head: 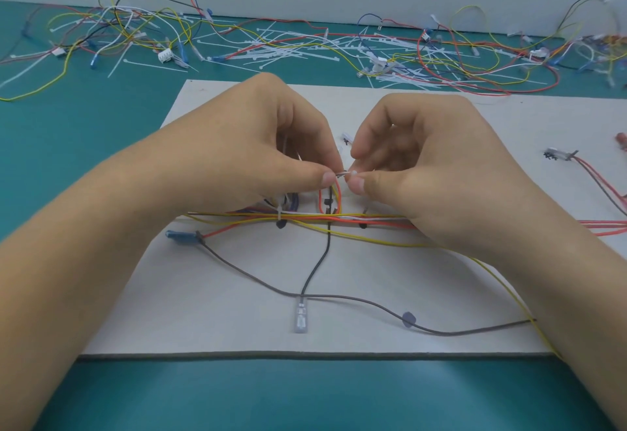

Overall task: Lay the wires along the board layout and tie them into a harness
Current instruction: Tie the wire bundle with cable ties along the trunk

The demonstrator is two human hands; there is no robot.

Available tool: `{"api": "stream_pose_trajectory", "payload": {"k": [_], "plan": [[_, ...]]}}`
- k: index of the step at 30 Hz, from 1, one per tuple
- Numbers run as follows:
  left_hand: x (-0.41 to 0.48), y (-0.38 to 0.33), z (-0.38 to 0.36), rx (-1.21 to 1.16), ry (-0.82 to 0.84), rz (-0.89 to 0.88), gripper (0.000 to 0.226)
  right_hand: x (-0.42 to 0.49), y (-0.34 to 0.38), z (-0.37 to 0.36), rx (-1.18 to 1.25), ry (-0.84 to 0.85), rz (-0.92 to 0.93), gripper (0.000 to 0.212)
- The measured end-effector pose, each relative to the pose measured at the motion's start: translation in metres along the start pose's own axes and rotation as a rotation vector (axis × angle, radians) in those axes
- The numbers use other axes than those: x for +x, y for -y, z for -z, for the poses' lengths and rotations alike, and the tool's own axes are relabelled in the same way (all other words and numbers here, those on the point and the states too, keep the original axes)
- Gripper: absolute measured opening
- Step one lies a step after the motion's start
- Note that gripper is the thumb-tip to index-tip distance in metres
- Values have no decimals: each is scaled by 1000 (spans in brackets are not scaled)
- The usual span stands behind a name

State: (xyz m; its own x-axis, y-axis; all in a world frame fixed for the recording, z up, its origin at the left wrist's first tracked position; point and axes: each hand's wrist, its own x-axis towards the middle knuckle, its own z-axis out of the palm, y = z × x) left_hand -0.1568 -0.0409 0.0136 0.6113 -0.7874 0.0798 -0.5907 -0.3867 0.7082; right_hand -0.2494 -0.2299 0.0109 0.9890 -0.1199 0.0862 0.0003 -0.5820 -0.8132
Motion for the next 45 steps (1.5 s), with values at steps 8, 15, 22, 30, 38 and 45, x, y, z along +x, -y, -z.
{"api": "stream_pose_trajectory", "payload": {"k": [8, 15, 22, 30, 38, 45], "plan": [[-2, -2, 1, 28, -20, 5, 7, 0, 0, 1, -6, 11, 12, 25], [-2, -3, 0, 47, -38, 16, 10, 1, 0, 0, -12, 12, 19, 23], [-2, -5, 0, 54, -43, 11, 9, 1, 1, 2, -2, 24, 28, 23], [-3, -8, -2, 67, -43, -25, 14, 0, 0, 0, -32, 46, 76, 23], [-1, -4, -3, -24, -40, -9, 8, 1, -1, -1, -22, 55, 92, 23], [0, -3, -4, -34, -60, 5, 11, 1, -1, -1, -22, 55, 109, 23]]}}
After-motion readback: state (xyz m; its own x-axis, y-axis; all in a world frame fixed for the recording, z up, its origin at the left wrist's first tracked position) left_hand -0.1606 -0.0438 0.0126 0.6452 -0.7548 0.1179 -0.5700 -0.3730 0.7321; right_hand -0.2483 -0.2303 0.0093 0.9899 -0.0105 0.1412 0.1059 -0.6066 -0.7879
